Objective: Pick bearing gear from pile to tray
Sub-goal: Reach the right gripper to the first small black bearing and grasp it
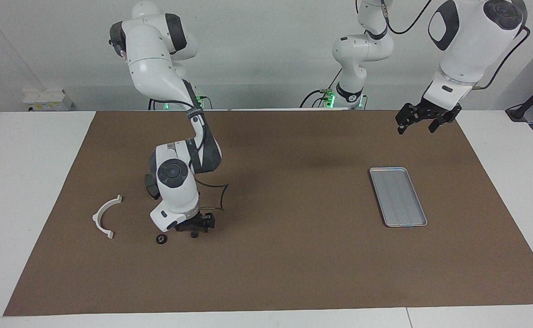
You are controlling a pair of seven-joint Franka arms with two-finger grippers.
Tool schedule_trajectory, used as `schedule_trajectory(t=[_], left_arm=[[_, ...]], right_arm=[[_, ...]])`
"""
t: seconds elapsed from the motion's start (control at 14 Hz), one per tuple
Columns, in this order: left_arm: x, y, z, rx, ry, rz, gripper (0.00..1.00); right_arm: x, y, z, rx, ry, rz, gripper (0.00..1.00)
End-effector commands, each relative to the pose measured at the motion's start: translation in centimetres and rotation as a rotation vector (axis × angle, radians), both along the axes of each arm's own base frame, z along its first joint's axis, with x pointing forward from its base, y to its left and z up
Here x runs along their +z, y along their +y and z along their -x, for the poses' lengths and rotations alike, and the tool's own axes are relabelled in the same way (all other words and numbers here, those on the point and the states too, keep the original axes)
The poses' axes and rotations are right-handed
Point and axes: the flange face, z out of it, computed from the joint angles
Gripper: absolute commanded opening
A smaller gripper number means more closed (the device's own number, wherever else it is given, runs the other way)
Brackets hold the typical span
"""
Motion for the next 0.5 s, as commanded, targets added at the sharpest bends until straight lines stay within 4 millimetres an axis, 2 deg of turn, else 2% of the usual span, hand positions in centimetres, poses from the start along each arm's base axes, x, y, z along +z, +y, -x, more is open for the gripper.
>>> schedule_trajectory(t=[0.0, 0.29, 0.43], left_arm=[[0.3, 0.0, 0.0, -0.013, -0.006, -0.006, 1.00], [0.3, 0.0, 0.0, -0.011, -0.008, -0.006, 1.00], [0.3, -0.1, 0.2, -0.013, 0.000, -0.007, 1.00]], right_arm=[[0.4, -0.2, -0.9, -0.023, -0.011, 0.010, 1.00], [0.4, -0.2, -1.6, -0.128, -0.035, -0.023, 0.99], [0.6, 0.9, -1.3, -0.163, -0.023, -0.069, 0.99]])
